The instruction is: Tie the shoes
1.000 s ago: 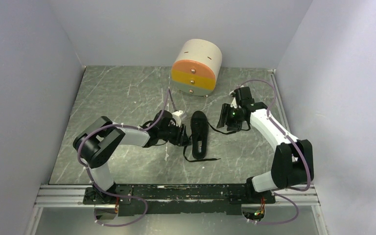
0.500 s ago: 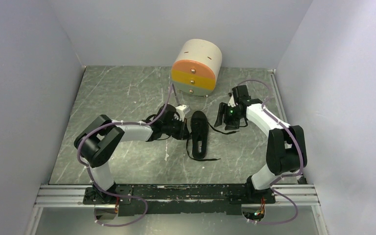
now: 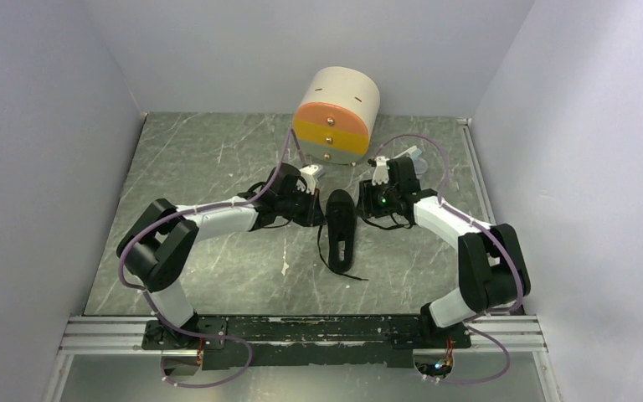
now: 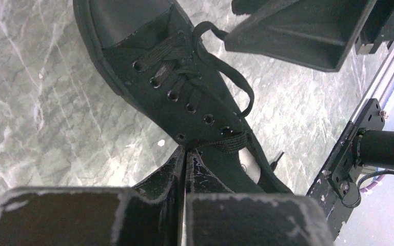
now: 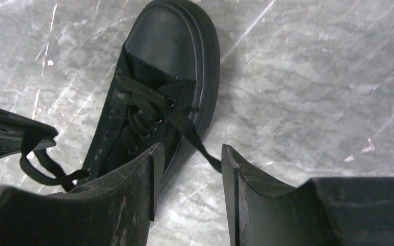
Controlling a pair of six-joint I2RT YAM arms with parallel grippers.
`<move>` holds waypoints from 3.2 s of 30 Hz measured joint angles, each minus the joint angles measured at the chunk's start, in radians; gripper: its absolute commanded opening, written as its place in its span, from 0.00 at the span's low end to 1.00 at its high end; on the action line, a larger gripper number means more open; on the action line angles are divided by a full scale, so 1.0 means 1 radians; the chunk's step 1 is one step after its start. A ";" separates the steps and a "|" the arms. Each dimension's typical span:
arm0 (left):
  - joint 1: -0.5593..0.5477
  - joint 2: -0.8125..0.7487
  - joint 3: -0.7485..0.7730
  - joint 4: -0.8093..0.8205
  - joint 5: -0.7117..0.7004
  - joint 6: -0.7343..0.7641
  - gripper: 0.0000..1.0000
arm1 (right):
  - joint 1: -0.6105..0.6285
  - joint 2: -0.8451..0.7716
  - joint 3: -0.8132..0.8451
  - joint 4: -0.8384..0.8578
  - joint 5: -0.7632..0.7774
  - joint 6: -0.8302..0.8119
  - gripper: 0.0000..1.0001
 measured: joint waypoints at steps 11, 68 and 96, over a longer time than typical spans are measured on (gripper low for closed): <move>0.022 0.000 0.008 -0.048 0.077 0.023 0.05 | 0.000 0.034 -0.020 0.119 -0.027 -0.041 0.39; 0.029 0.077 0.009 0.227 0.362 -0.004 0.29 | 0.038 -0.257 -0.017 -0.117 -0.256 -0.121 0.00; 0.027 0.077 0.018 0.204 0.328 0.183 0.55 | 0.038 -0.190 0.098 -0.294 -0.248 -0.140 0.00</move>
